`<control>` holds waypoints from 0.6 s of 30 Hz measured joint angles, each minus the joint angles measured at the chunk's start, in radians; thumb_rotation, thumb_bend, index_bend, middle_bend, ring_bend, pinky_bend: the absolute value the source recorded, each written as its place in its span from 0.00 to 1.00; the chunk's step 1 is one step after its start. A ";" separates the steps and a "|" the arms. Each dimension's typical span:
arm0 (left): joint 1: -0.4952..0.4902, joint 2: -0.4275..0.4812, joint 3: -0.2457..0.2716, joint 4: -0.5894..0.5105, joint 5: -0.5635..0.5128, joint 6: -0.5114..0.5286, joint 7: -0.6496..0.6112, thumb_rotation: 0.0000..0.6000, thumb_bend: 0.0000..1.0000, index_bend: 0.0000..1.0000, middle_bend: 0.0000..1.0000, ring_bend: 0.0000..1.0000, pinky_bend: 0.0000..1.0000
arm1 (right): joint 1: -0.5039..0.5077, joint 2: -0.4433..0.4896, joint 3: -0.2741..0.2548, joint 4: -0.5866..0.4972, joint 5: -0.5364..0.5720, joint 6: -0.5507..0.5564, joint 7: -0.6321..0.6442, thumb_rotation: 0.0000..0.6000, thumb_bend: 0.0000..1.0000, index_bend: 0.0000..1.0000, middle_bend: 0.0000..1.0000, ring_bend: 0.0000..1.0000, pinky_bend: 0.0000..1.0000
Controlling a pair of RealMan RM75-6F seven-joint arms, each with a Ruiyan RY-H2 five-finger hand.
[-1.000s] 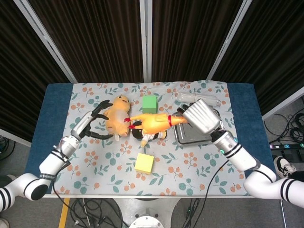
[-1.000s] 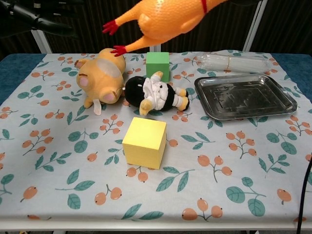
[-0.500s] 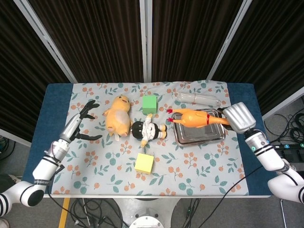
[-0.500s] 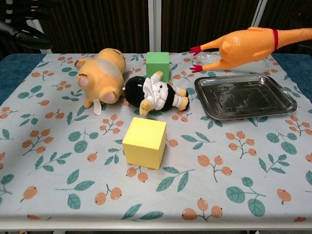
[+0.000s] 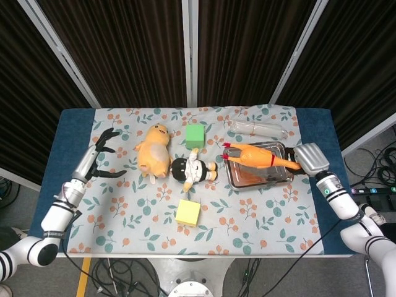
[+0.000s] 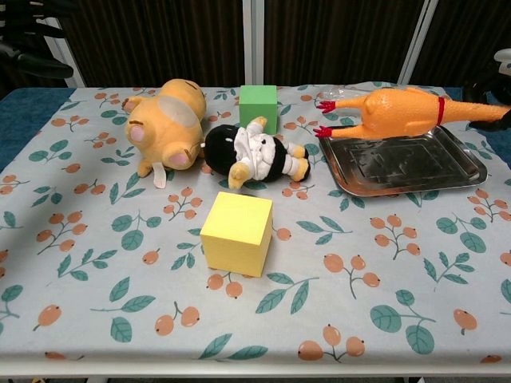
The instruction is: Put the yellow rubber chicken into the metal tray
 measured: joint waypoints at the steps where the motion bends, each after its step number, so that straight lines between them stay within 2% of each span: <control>1: 0.001 -0.002 -0.001 0.003 -0.004 0.000 0.000 1.00 0.04 0.17 0.06 0.09 0.28 | 0.000 -0.021 -0.004 0.032 -0.004 -0.004 0.028 1.00 0.20 1.00 0.81 0.76 1.00; 3: 0.002 -0.005 -0.002 0.006 -0.008 -0.003 -0.003 1.00 0.04 0.17 0.06 0.09 0.28 | -0.001 -0.067 -0.015 0.106 -0.016 -0.015 0.086 1.00 0.18 0.99 0.80 0.72 0.96; 5: 0.003 -0.006 -0.002 0.009 -0.011 -0.008 -0.011 1.00 0.04 0.17 0.06 0.09 0.28 | -0.002 -0.104 -0.024 0.168 -0.025 -0.022 0.116 1.00 0.16 0.95 0.78 0.65 0.87; 9: 0.006 -0.009 -0.001 0.014 -0.010 -0.014 -0.021 1.00 0.04 0.17 0.06 0.09 0.28 | -0.007 -0.184 -0.049 0.302 -0.046 -0.050 0.174 1.00 0.08 0.77 0.65 0.50 0.69; 11: 0.007 -0.008 -0.001 0.014 -0.006 -0.017 -0.029 1.00 0.04 0.17 0.06 0.09 0.28 | -0.009 -0.212 -0.060 0.353 -0.054 -0.072 0.189 1.00 0.01 0.58 0.55 0.39 0.58; 12: 0.008 -0.006 -0.001 0.014 -0.004 -0.019 -0.034 1.00 0.04 0.17 0.06 0.09 0.28 | -0.009 -0.229 -0.066 0.380 -0.059 -0.090 0.196 1.00 0.00 0.52 0.53 0.37 0.54; 15: 0.011 0.000 0.000 0.011 0.008 -0.022 -0.051 1.00 0.04 0.17 0.06 0.09 0.28 | -0.010 -0.256 -0.076 0.423 -0.066 -0.123 0.213 1.00 0.00 0.25 0.38 0.24 0.41; 18: 0.014 0.002 0.000 0.011 0.014 -0.021 -0.061 1.00 0.04 0.17 0.06 0.09 0.28 | -0.006 -0.259 -0.077 0.433 -0.066 -0.148 0.211 1.00 0.00 0.03 0.23 0.09 0.26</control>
